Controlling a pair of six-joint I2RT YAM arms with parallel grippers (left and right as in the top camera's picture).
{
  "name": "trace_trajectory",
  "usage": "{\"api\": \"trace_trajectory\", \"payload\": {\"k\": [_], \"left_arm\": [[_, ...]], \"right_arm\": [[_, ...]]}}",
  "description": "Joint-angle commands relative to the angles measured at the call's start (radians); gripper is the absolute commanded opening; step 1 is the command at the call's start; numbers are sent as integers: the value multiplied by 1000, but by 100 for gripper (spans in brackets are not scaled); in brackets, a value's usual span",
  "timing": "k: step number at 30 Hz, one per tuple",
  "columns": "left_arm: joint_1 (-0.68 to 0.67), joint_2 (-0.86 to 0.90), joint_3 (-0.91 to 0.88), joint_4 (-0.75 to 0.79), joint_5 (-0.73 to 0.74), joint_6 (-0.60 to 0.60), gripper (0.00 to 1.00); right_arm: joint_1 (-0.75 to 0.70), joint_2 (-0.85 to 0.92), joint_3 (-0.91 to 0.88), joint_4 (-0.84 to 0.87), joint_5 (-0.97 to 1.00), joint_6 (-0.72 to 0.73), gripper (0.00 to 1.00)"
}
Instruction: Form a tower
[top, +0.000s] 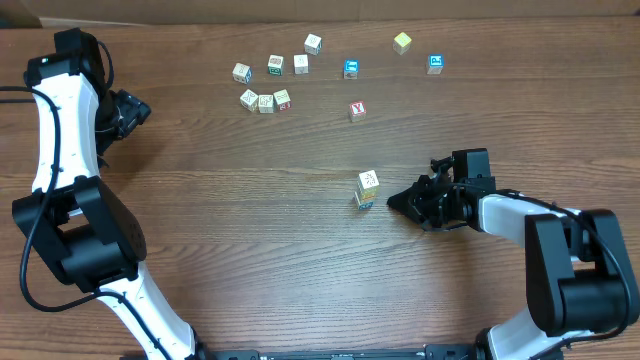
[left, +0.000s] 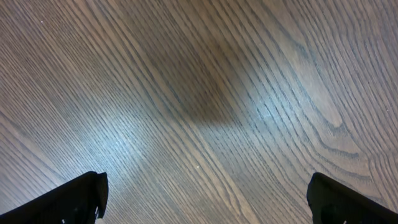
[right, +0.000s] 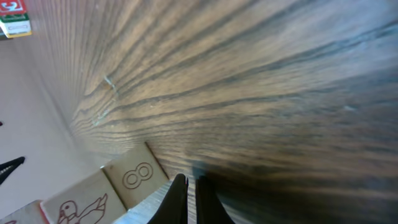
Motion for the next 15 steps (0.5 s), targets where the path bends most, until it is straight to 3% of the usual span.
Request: {"api": "trace_trajectory", "payload": {"k": [1, 15], "left_arm": [[-6, 3, 13, 1, -3, 8, 100], [-6, 3, 13, 1, -3, 8, 99]], "right_arm": [[6, 39, -9, 19, -42, 16, 4], [6, 39, -9, 77, -73, -5, 4]]}}
